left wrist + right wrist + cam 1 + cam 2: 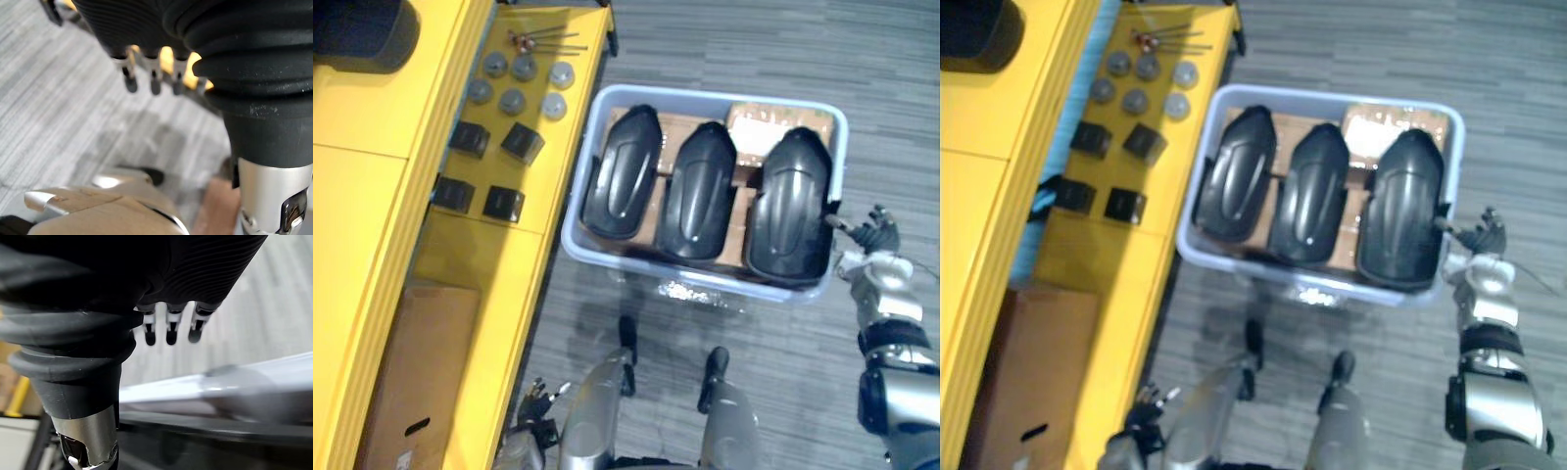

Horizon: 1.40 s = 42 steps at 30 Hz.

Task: Walk over and take plastic housings, then place them on the shelf

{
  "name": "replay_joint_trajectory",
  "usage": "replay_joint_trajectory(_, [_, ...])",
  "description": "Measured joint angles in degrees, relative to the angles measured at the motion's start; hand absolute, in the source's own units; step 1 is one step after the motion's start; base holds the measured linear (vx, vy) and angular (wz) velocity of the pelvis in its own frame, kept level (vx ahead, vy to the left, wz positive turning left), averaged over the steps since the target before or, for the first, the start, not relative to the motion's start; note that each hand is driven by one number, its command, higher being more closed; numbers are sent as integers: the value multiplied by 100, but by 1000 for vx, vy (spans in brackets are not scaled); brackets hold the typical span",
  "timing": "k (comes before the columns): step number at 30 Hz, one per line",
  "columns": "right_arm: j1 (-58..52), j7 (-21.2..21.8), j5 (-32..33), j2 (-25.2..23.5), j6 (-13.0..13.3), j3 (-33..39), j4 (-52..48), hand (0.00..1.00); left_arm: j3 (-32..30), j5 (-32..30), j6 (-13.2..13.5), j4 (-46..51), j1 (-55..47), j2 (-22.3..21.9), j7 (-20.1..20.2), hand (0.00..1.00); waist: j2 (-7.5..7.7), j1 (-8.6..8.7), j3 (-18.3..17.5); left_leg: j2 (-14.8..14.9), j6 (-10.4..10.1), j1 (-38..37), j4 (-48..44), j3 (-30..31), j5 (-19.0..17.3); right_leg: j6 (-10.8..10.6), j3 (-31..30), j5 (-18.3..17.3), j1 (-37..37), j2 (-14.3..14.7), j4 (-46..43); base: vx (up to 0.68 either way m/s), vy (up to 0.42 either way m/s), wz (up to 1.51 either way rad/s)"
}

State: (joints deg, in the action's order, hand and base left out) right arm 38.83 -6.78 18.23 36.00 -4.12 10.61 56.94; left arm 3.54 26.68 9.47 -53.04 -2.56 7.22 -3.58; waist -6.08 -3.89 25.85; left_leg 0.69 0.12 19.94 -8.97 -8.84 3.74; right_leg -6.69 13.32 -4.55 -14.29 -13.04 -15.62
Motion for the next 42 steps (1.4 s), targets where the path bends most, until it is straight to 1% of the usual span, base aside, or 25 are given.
replay_joint_trajectory(2, [95,87,-85,101,-88,-3,42,0,17,4,0,-6,45,-18,2,0,-61,-23,30,-3,5,10,63,1,50,2,2,-2,-54,-2,-25,0,0,0])
replay_joint_trajectory(4, [225,146,-110,167,-115,-12,87,0,18,44,1,-10,57,-51,2,0,-126,-28,61,-3,2,10,80,-1,66,18,2,-11,-83,-8,-73,0,0,0])
replay_joint_trajectory(6, [368,213,-160,290,-146,-128,102,0,52,55,1,-14,81,-96,0,0,-228,-42,99,-2,-9,11,115,2,93,30,5,-27,-118,-13,-114,0,0,0])
replay_joint_trajectory(8, [461,256,-264,309,-222,-184,123,0,147,58,1,-23,102,-87,1,0,-251,-48,105,-13,-17,19,196,1,149,38,6,-64,-200,-34,-195,3,-4,3])
replay_joint_trajectory(9, [488,312,-350,325,-268,-238,184,100,162,58,0,-37,118,-86,2,0,-259,-57,104,-21,-20,18,263,21,195,44,25,-96,-244,-45,-257,19,-21,9])
replay_joint_trajectory(11, [491,333,-466,339,-332,-242,248,100,167,79,0,-66,153,-88,7,0,-260,-88,104,-28,-33,25,271,40,208,42,47,-169,-287,-70,-361,24,-20,9])
replay_joint_trajectory(12, [493,349,-529,345,-352,-259,249,100,169,184,0,-68,157,-88,16,0,-260,-99,104,-34,-36,25,270,56,210,48,61,-201,-296,-84,-409,26,-11,6])
replay_joint_trajectory(14, [515,305,-746,564,-402,-366,278,100,170,225,0,-72,196,-90,33,0,-267,-150,103,-39,-50,95,265,75,222,61,77,-244,-390,-101,-501,29,-16,6])
replay_joint_trajectory(17, [565,309,-1109,726,-543,-418,293,100,172,224,-15,-102,256,-94,35,0,-274,-146,100,-38,-58,152,283,131,255,68,109,-265,-453,-99,-553,35,-15,7])
replay_joint_trajectory(21, [687,321,-1388,832,-587,-549,430,100,174,225,0,-92,262,-97,36,0,-275,-128,99,-29,-79,151,274,204,270,97,229,-295,-432,-106,-611,27,-18,8])
replay_joint_trajectory(23, [755,315,-1872,845,-578,-686,429,100,181,226,7,-91,262,-99,36,0,-276,-134,99,-27,-88,106,274,219,276,99,249,-331,-381,-110,-641,1,-8,6])
replay_joint_trajectory(24, [765,306,-1979,845,-575,-760,429,100,188,228,12,-86,262,-100,38,0,-278,-142,98,-28,-88,92,274,220,276,101,251,-338,-372,-115,-656,-9,-1,3])
replay_joint_trajectory(26, [795,193,-2275,839,-577,-902,429,100,227,265,36,-42,261,-99,40,0,-278,-160,97,-34,-93,75,313,239,316,102,278,-351,-368,-124,-676,-21,3,5])
replay_joint_trajectory(29, [799,18,-2469,839,-570,-988,430,100,273,265,37,9,260,-99,62,0,-281,-158,95,-56,-92,-3,502,286,438,102,339,-351,-351,-140,-656,-16,4,11])
replay_joint_trajectory(33, [815,-363,-2591,840,-510,-1082,435,100,306,267,41,37,255,-96,152,0,-281,-166,95,-59,-104,-105,669,346,563,106,390,-348,-277,-133,-637,-4,2,7])
replay_joint_trajectory(39, [888,-621,-2816,849,-452,-1241,374,100,391,260,40,195,220,-84,145,0,-280,-148,96,-31,-105,-270,726,343,563,102,401,-304,-73,-68,-467,15,-5,-1])
replay_joint_trajectory(42, [887,-845,-2815,849,-450,-1238,236,100,388,252,139,310,167,-84,67,0,-278,-128,97,-1,-105,-296,739,344,563,92,401,-212,21,-3,-341,55,-8,-2])
